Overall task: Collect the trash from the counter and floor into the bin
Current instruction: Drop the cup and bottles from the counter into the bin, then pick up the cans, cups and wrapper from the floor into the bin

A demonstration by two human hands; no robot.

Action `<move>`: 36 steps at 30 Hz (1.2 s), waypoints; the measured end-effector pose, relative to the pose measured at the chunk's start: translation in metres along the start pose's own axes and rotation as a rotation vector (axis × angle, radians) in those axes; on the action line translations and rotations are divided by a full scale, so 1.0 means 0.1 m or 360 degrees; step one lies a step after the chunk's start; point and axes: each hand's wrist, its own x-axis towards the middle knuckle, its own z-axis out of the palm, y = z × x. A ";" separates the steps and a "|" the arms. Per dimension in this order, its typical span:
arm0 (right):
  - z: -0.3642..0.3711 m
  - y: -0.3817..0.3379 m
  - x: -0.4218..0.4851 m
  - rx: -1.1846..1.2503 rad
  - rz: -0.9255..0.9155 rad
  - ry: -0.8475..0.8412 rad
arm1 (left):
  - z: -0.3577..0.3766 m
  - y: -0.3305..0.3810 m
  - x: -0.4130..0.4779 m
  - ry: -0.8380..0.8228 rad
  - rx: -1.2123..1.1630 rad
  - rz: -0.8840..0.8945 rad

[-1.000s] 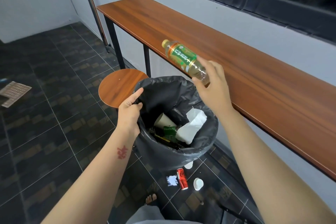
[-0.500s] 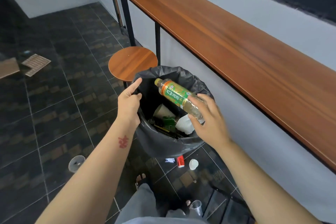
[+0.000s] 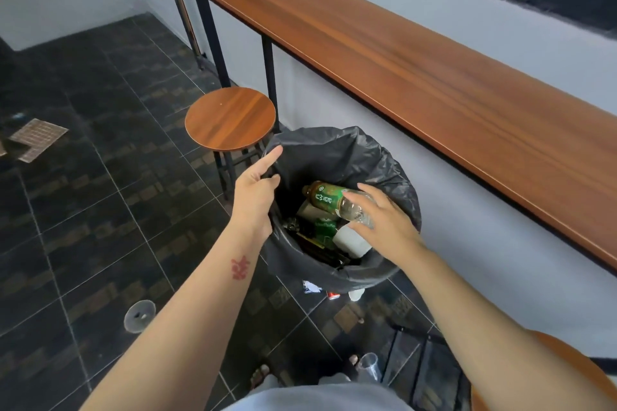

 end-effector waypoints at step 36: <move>0.48 -0.25 0.32 0.1664 0.1000 0.0220 | -0.80 -0.70 0.22 0.0137 0.0268 0.0015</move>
